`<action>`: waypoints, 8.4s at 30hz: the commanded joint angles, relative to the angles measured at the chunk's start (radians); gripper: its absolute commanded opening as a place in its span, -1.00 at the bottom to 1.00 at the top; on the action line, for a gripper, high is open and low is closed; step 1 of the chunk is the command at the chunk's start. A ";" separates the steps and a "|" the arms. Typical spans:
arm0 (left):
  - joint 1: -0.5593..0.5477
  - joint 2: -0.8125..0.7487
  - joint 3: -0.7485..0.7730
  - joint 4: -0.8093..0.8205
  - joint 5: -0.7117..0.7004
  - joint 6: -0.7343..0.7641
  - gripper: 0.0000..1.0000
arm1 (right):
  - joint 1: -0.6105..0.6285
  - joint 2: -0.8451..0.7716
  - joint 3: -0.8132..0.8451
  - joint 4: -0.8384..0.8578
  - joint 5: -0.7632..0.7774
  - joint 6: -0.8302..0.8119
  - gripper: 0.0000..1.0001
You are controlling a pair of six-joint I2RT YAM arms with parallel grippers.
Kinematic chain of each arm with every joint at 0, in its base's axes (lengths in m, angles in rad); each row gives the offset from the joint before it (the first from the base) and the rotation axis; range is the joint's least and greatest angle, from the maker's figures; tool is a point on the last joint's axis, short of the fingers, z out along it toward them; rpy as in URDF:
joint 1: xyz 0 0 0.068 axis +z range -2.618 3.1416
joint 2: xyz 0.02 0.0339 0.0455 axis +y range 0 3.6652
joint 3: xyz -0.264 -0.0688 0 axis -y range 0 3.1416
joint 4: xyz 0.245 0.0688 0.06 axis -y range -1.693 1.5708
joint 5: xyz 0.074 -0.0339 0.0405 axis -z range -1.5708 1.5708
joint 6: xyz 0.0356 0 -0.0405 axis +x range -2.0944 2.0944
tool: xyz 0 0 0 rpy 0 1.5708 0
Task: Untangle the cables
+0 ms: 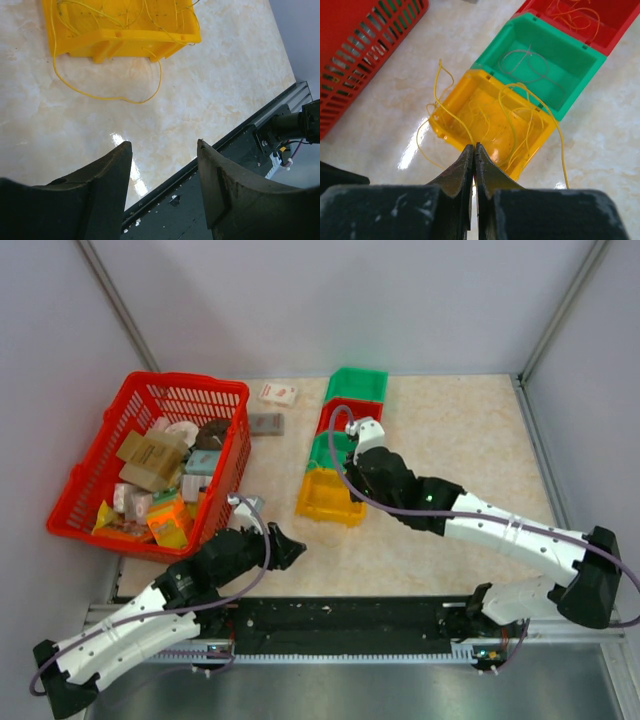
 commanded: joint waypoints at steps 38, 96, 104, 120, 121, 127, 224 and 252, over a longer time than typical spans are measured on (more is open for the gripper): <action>0.005 0.069 0.036 0.073 0.030 0.040 0.25 | -0.091 -0.136 0.414 0.012 -0.018 -0.326 -1.00; 0.007 0.035 0.014 0.058 0.041 0.030 0.26 | -0.234 0.456 0.043 0.138 -0.408 0.004 -0.97; 0.007 0.034 0.019 0.054 0.044 0.022 0.26 | -0.199 0.356 0.101 0.066 -0.417 -0.012 -0.34; 0.008 0.132 0.051 0.030 0.027 0.034 0.25 | -0.219 0.358 0.195 0.084 -0.408 0.039 0.16; 0.008 0.118 0.045 0.027 0.026 0.033 0.25 | -0.219 0.381 0.212 0.085 -0.409 0.053 0.10; 0.008 0.060 0.030 0.012 0.010 0.042 0.27 | -0.217 0.479 0.256 0.095 -0.368 0.152 -0.12; 0.237 0.745 0.384 0.567 0.061 0.205 -1.00 | -0.183 -0.251 -0.046 0.259 -0.417 0.254 -1.00; 0.266 1.003 0.335 0.644 0.176 0.211 -0.27 | -0.217 -0.259 -0.397 0.303 -0.434 0.258 -1.00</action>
